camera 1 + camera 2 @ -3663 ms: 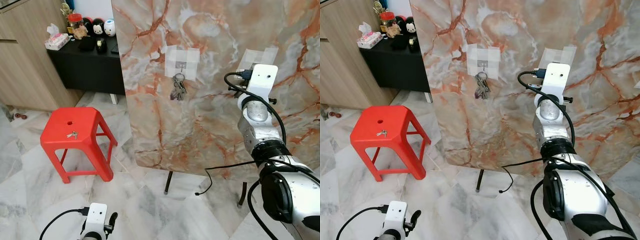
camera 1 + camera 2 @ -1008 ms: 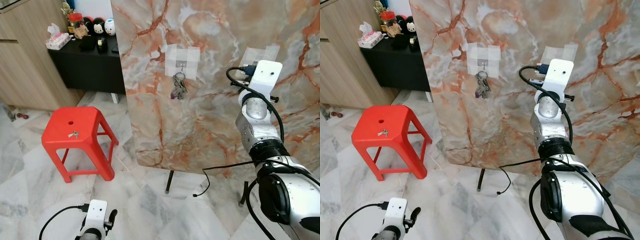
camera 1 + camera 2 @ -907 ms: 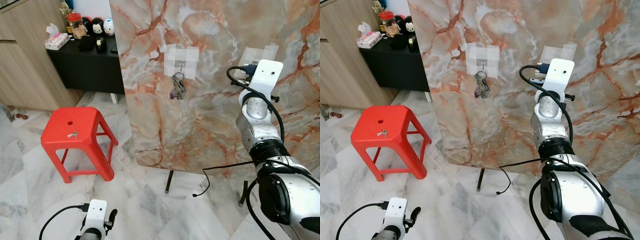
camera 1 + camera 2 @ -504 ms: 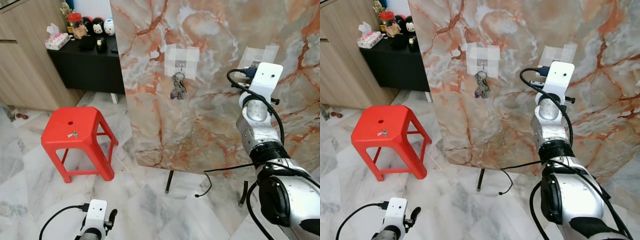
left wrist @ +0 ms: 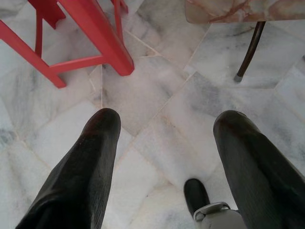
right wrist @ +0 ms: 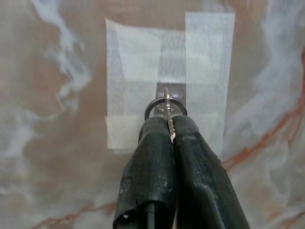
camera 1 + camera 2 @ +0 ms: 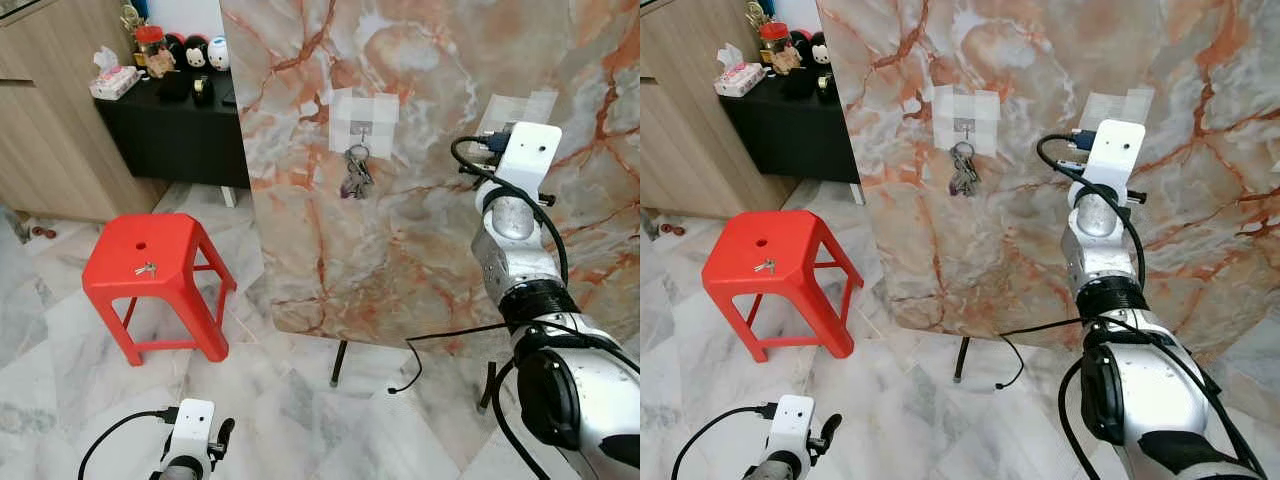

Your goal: Hang keys on a hook

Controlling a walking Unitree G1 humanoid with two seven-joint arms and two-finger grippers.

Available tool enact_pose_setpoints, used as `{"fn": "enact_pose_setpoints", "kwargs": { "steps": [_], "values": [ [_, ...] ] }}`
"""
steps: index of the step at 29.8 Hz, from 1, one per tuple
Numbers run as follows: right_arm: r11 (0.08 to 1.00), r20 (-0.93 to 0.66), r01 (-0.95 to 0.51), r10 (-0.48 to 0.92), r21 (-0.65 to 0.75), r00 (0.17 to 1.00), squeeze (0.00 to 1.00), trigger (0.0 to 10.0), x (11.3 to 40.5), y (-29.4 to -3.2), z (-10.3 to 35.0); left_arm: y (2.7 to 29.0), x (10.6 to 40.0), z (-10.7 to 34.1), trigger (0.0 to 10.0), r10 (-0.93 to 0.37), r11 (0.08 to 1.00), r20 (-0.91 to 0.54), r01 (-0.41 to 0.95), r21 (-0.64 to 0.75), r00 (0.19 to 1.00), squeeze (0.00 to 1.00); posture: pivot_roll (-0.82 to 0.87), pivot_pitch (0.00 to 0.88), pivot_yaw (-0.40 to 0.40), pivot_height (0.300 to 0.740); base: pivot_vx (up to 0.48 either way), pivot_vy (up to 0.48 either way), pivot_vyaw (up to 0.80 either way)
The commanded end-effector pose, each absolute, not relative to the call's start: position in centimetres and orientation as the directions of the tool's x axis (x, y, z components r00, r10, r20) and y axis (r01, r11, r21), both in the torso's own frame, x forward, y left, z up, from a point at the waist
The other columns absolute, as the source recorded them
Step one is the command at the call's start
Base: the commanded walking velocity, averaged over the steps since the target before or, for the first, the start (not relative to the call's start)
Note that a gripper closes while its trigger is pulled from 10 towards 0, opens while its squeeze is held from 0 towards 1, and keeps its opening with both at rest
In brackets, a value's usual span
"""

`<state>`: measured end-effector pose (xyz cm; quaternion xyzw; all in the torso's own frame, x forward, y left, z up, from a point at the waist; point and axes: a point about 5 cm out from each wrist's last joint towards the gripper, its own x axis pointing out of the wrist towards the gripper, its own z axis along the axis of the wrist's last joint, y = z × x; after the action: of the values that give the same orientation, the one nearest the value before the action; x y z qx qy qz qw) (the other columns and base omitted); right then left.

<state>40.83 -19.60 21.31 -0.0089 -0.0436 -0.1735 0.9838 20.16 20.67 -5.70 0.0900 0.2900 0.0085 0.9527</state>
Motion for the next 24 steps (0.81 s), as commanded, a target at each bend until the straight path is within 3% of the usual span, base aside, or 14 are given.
{"fn": "enact_pose_setpoints", "kwargs": {
  "steps": [1,24],
  "values": [
    [0.939,0.097,0.344,-0.342,-0.014,0.935,0.00,10.0,41.01,-19.78,22.06,20.93,19.54,-6.09,10.0,0.068,0.980,-0.577,0.054,0.192,0.814,0.00,0.01,0.061,-0.012,0.740,0.000,0.000,0.00],
    [0.939,0.084,0.343,-0.342,0.000,0.936,0.00,10.0,40.77,-18.92,21.23,20.96,19.62,-6.03,10.0,0.067,0.980,-0.574,0.055,0.191,0.816,0.00,0.01,0.064,-0.011,0.740,0.000,0.000,0.00]
  ]
}}
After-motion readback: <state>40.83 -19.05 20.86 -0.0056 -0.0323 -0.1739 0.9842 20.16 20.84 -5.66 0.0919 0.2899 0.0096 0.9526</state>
